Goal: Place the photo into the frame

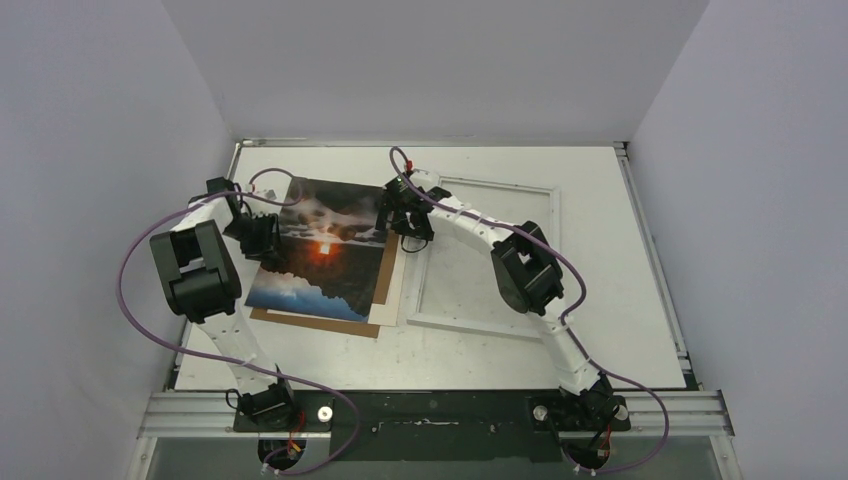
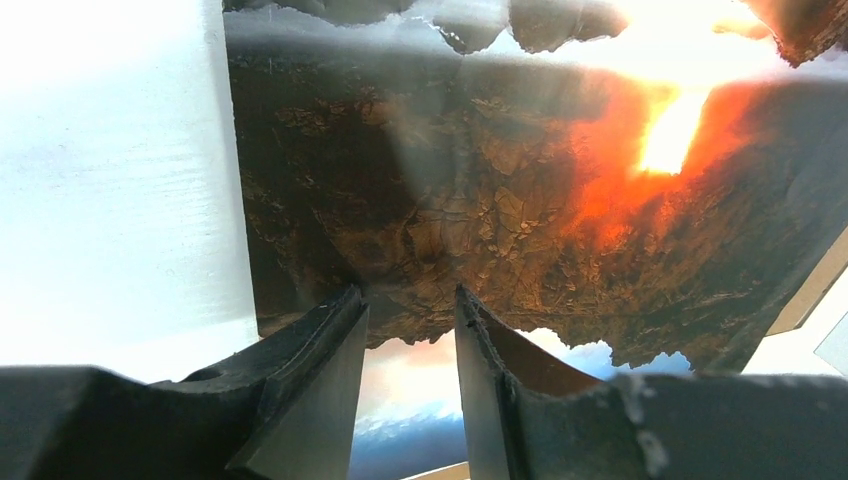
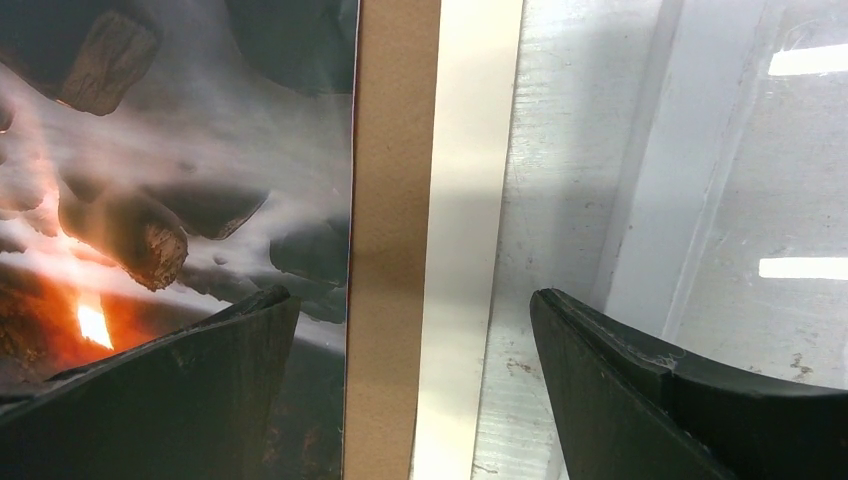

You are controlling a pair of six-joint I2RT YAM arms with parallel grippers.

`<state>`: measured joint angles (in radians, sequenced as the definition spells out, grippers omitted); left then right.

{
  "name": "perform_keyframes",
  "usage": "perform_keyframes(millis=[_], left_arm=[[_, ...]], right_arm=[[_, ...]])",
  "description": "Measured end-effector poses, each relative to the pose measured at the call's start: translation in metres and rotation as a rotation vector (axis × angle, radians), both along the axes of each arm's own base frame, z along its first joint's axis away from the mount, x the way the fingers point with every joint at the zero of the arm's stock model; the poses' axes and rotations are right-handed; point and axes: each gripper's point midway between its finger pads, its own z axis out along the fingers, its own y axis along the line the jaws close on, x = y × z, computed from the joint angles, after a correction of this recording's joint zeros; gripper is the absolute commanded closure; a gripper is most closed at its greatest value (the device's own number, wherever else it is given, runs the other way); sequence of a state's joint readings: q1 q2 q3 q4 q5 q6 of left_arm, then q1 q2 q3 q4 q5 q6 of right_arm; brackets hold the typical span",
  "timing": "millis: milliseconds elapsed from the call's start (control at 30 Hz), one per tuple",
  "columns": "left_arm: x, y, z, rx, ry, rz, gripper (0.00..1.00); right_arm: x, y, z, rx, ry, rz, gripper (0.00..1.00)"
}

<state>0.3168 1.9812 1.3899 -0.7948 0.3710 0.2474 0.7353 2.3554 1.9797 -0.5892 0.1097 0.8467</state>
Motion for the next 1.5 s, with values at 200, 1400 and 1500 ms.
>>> perform_keyframes(millis=[200, 1400, 1500], left_arm=[[0.001, 0.001, -0.003, 0.002, -0.003, 0.001, 0.68], [0.006, 0.002, -0.009, 0.000, -0.013, 0.002, 0.86], [0.007, 0.002, -0.009, 0.000, -0.013, 0.001, 0.86]], right_arm=[[-0.011, 0.007, -0.005, 0.008, 0.022, 0.004, 0.10], [-0.039, 0.035, 0.024, 0.344, 0.095, 0.011, 0.09], [-0.040, 0.036, 0.037, 0.373, 0.076, 0.016, 0.09]])
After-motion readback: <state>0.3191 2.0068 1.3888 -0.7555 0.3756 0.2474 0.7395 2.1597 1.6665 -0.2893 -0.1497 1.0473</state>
